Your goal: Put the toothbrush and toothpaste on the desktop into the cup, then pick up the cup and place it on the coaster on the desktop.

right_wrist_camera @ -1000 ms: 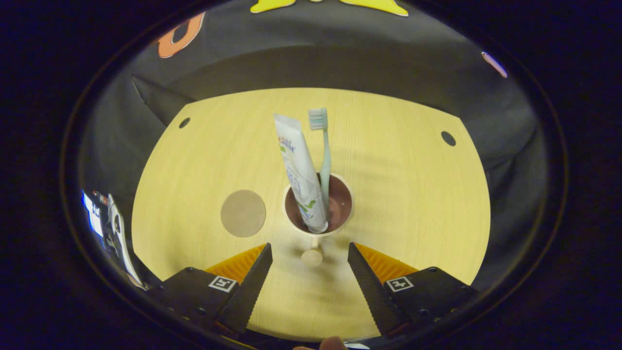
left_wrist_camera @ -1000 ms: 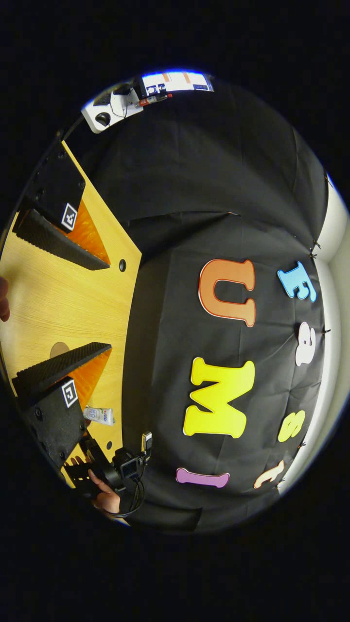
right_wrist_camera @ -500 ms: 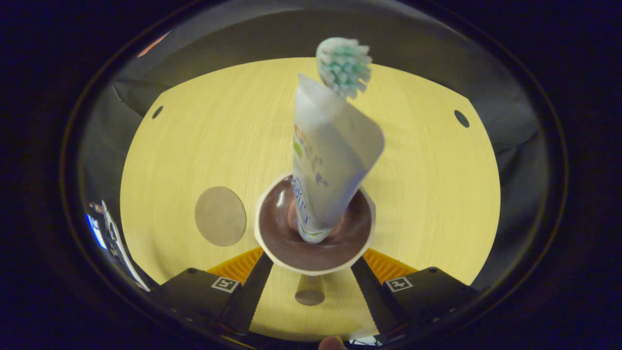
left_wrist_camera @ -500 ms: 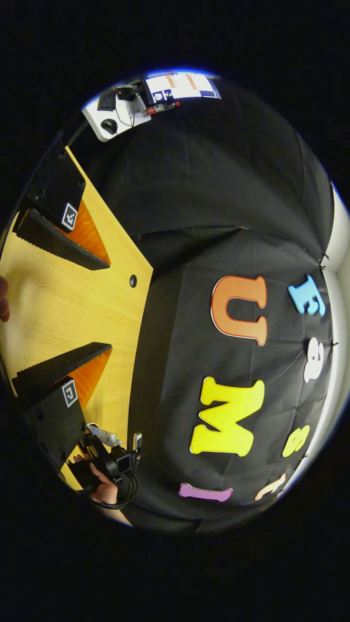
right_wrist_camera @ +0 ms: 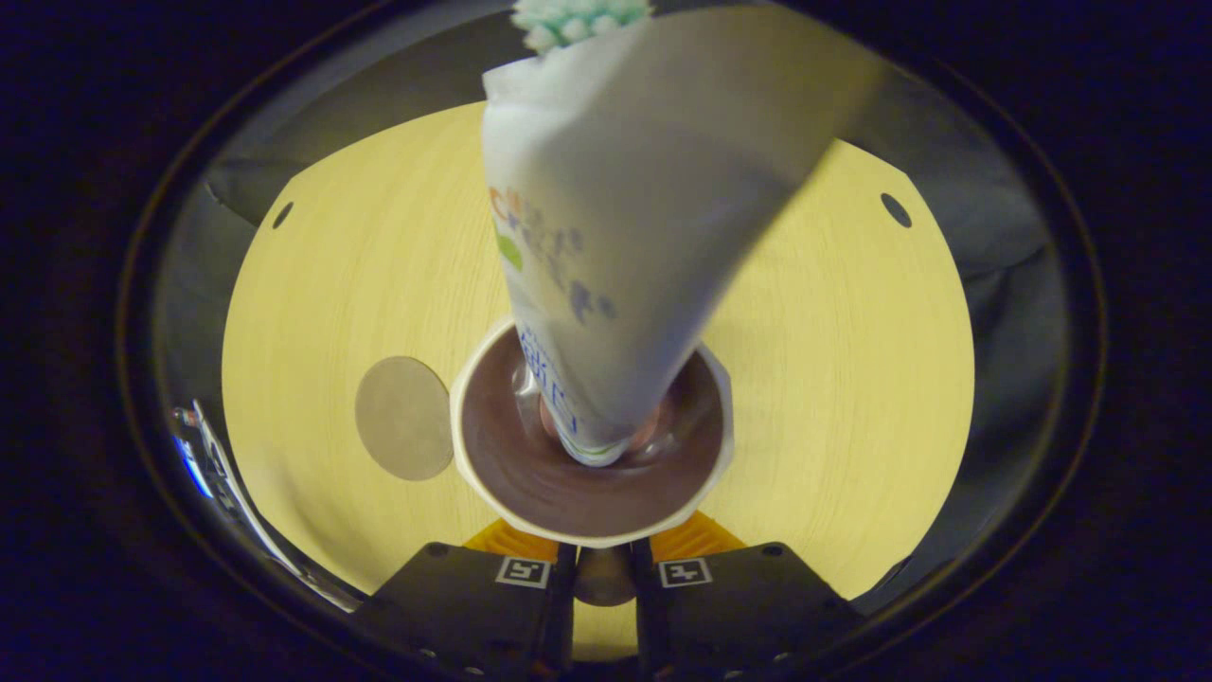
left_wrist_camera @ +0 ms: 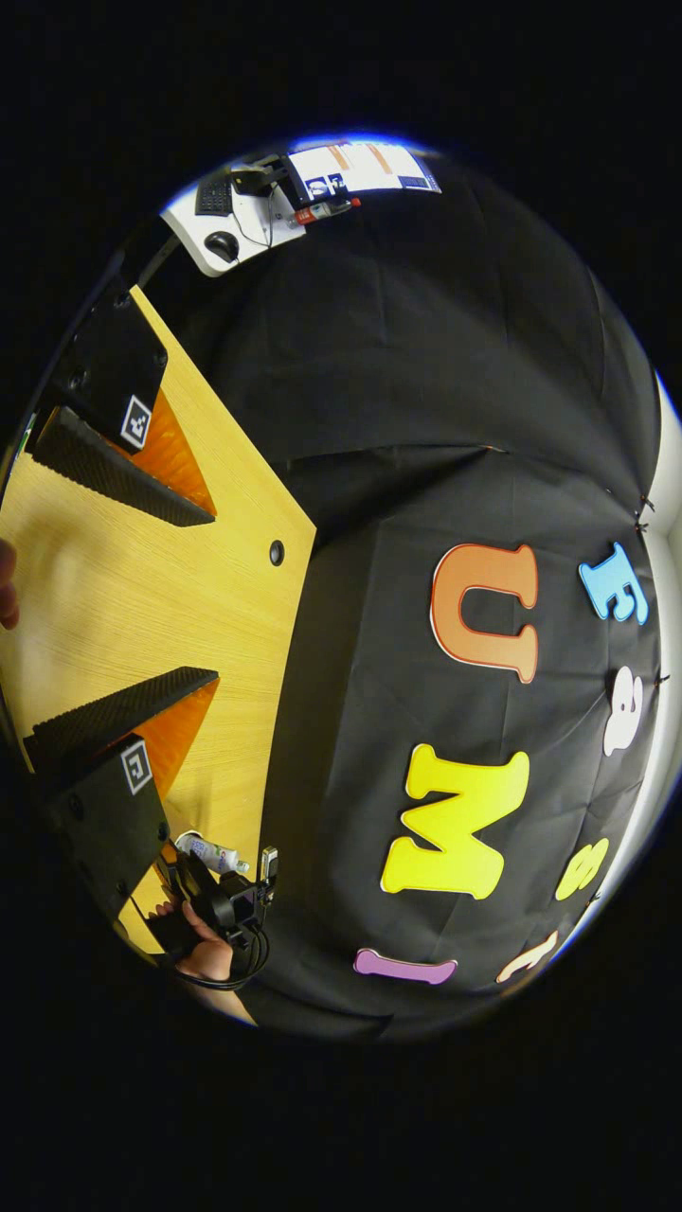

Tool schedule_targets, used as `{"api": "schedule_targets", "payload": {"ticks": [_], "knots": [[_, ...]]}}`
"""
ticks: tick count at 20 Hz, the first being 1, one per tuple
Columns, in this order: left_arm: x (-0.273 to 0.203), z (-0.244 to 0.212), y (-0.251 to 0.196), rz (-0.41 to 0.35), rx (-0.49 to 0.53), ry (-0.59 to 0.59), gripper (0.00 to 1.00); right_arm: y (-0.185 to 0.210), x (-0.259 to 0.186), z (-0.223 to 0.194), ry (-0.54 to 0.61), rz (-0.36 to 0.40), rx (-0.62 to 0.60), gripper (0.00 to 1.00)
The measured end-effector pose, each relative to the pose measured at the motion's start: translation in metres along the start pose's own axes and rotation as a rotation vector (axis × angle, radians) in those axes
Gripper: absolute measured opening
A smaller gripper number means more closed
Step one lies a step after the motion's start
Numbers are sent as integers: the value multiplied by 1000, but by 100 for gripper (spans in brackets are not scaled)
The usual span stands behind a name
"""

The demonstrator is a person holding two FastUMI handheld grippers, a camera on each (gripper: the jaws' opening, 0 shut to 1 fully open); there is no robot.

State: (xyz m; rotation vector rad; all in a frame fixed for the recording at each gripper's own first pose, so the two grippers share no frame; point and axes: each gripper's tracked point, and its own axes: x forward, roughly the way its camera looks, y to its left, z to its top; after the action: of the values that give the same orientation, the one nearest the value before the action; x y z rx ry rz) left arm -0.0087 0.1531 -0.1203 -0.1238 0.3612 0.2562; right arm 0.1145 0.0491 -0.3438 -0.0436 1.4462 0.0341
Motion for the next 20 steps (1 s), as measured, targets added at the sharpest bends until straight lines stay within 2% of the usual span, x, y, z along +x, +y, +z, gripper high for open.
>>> {"api": "schedule_targets", "payload": {"ticks": [3, 4, 9, 14, 19, 20], "knots": [[-1, 0, -2, -18, 6, 1, 95, 1, -2, 0, -8, 2, 5, 22], [0, 0, -3, -22, 6, 4, 95, 1, -2, 0, -10, 3, 7, 18], [-5, -5, 3, -17, -2, 11, 95, 18, -7, 2, -34, 29, -9, 18], [-18, -8, 21, 4, -24, 8, 95, 65, -29, 6, -90, 56, -116, 18], [-33, -15, 42, 42, -43, 10, 95, 117, -27, -3, -81, 72, -224, 18], [-36, -16, 46, 51, -47, 11, 95, 121, -25, -5, -75, 69, -232, 21]]}}
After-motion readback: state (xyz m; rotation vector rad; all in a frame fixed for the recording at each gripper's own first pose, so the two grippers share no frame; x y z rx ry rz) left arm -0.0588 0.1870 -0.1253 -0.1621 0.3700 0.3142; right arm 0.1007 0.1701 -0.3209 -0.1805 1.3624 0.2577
